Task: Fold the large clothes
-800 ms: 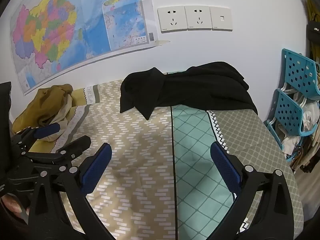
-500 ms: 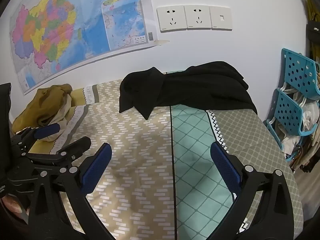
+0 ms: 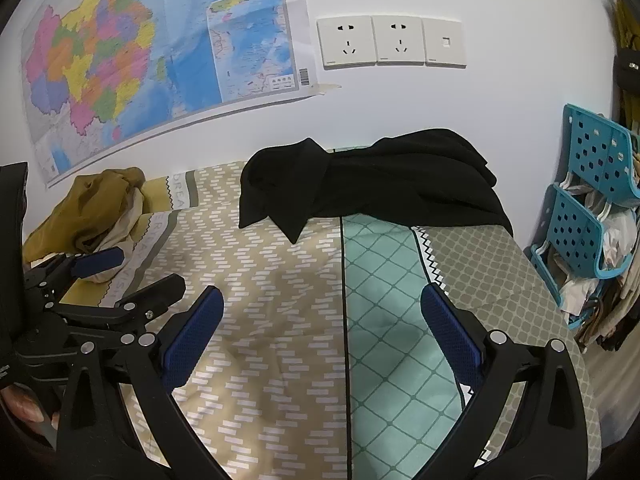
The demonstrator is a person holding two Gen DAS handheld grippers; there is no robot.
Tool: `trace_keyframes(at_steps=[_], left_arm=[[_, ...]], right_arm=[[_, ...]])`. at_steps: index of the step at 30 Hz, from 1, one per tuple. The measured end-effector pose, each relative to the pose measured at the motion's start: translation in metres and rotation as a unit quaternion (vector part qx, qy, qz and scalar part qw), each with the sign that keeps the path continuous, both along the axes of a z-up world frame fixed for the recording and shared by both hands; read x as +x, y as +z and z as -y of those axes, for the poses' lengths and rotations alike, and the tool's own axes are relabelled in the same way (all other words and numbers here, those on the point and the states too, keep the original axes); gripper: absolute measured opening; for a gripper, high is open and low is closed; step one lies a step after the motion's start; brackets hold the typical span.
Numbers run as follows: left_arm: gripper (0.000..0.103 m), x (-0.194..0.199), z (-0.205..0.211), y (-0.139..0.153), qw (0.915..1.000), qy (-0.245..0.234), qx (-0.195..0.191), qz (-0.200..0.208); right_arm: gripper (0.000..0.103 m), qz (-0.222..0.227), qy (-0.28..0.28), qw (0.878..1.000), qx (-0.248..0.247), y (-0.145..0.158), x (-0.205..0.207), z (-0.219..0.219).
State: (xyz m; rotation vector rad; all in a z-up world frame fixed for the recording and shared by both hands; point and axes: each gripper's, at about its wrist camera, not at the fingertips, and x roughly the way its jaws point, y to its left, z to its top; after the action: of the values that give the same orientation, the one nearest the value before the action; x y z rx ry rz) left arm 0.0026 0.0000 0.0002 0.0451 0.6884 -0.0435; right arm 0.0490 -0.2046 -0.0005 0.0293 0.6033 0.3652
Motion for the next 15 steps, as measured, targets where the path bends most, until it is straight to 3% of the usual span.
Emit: trace_keyframes(at_steps=[15], left_arm=[[0.096, 0.0046, -0.0011, -0.0006, 0.9999, 0.009, 0.004, -0.003]], right_arm=[[0.097, 0.003, -0.001, 1.000, -0.001, -0.0017, 0.0016, -0.0016]])
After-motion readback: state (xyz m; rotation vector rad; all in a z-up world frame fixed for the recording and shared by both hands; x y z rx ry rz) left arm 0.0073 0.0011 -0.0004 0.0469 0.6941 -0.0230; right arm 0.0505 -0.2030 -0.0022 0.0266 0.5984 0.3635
